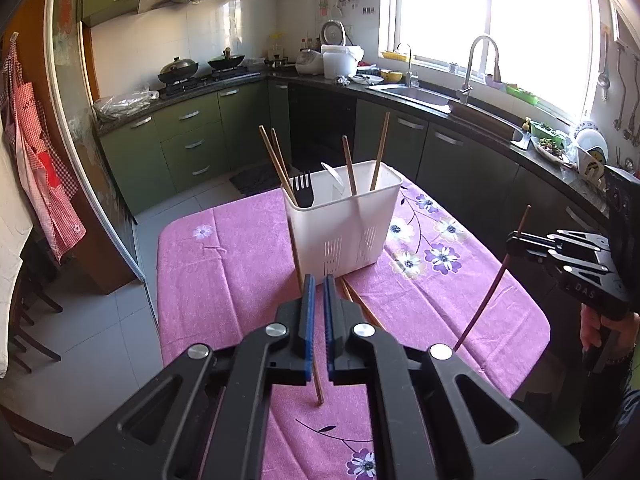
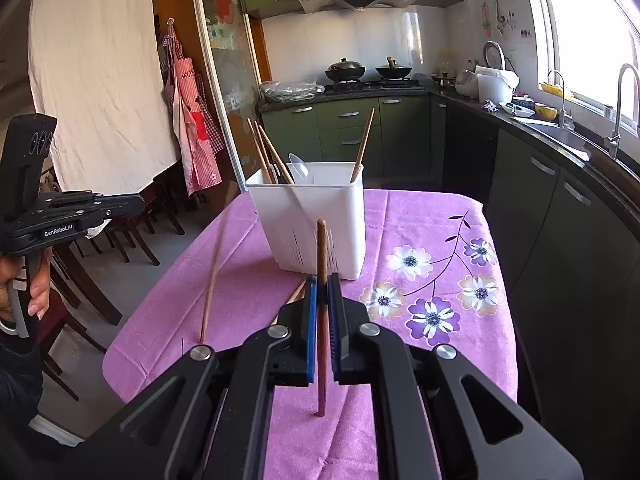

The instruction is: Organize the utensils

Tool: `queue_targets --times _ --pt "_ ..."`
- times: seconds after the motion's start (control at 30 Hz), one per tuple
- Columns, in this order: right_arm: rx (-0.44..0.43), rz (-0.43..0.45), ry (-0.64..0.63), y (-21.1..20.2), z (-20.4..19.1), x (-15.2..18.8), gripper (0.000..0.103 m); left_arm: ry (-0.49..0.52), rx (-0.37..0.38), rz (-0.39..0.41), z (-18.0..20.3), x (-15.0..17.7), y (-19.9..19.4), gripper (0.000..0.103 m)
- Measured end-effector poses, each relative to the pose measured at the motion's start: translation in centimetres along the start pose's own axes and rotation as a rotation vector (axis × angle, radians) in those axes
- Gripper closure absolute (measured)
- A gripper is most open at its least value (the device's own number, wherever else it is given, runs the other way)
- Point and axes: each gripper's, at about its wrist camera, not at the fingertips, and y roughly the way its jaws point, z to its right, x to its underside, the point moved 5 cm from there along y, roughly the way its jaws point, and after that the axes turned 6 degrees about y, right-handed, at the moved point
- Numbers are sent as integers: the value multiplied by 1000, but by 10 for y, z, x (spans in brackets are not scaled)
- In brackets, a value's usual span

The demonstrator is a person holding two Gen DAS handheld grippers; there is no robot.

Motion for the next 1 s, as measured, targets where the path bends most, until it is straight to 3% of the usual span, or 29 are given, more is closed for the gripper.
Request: queue_targets --times 0.2,0.3,0.43,0.7,1.0 --pt "0 -3 -3 1 2 0 97 -35 61 -143 -5 4 48 99" --pt "-3 -4 -5 1 2 0 97 -90 89 -257 -16 13 90 87" --pt "-10 -7 -9 0 0 0 97 -125 22 -380 -42 25 153 85" --pt "-9 -9 -7 -2 4 0 97 -156 12 -461 -67 33 226 85" --pt "-8 -13 6 -1 10 1 97 -152 5 -498 -67 40 250 85"
